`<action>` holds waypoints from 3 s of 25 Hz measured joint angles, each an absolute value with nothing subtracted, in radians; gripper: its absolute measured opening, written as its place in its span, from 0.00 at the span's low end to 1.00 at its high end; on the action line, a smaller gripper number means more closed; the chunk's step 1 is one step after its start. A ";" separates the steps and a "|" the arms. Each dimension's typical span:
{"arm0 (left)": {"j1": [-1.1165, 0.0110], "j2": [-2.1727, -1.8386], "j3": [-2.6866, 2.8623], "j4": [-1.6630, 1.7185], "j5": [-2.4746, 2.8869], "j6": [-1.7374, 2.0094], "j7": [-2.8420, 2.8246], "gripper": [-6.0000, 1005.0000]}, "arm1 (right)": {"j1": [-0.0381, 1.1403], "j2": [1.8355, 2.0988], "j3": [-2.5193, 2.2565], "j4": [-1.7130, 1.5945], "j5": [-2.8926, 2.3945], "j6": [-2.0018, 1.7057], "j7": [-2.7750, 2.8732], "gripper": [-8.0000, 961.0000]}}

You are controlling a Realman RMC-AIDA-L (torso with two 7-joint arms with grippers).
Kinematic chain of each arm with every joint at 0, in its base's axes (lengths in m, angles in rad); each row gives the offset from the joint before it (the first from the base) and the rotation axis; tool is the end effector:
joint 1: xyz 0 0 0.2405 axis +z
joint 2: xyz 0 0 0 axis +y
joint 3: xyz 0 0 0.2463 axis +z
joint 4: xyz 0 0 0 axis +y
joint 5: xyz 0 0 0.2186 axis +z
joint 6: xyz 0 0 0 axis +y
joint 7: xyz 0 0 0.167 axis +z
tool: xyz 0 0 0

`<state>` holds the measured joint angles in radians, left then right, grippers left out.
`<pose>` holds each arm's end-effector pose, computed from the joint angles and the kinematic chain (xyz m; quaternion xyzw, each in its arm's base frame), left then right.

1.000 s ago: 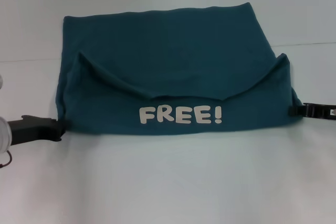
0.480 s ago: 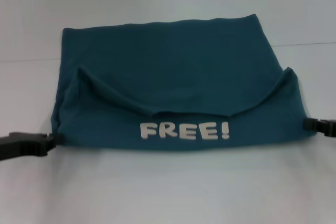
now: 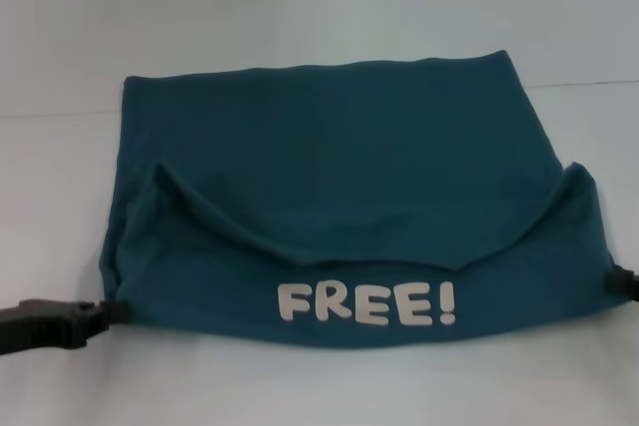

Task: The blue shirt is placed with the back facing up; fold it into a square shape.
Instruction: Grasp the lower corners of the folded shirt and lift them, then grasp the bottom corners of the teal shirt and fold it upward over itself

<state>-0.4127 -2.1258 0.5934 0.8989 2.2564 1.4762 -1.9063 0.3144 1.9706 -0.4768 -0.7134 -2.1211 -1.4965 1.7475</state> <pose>-0.3127 0.3254 0.0123 -0.8505 -0.4662 -0.1557 0.1871 0.3715 0.2946 0.0643 -0.8159 0.4826 0.2031 0.2455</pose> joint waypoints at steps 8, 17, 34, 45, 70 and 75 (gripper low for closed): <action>-0.364 -2.144 0.573 0.901 2.255 1.575 -1.902 0.02 | 0.261 1.965 -0.427 -0.715 -2.126 -1.545 1.687 0.04; -0.312 -2.152 0.555 0.902 2.257 1.662 -1.869 0.02 | 0.194 1.976 -0.411 -0.715 -2.127 -1.617 1.595 0.04; -0.261 -2.153 0.526 0.898 2.313 1.812 -1.811 0.02 | 0.106 1.992 -0.318 -0.714 -2.131 -1.725 1.503 0.04; -0.242 -2.160 0.502 0.894 2.334 1.847 -1.782 0.02 | 0.104 1.989 -0.308 -0.715 -2.139 -1.738 1.490 0.04; -0.300 -2.135 0.469 0.880 2.357 1.838 -1.787 0.02 | 0.016 2.022 -0.161 -0.707 -2.206 -1.827 1.403 0.04; -0.346 -2.125 0.407 0.874 2.349 1.834 -1.800 0.02 | 0.057 2.020 -0.126 -0.705 -2.204 -1.827 1.414 0.04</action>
<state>-0.3462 -2.1253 0.4070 0.8741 2.3490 1.8344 -1.8005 0.0571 2.0201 -0.1263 -0.7048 -2.2038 -1.8275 1.4137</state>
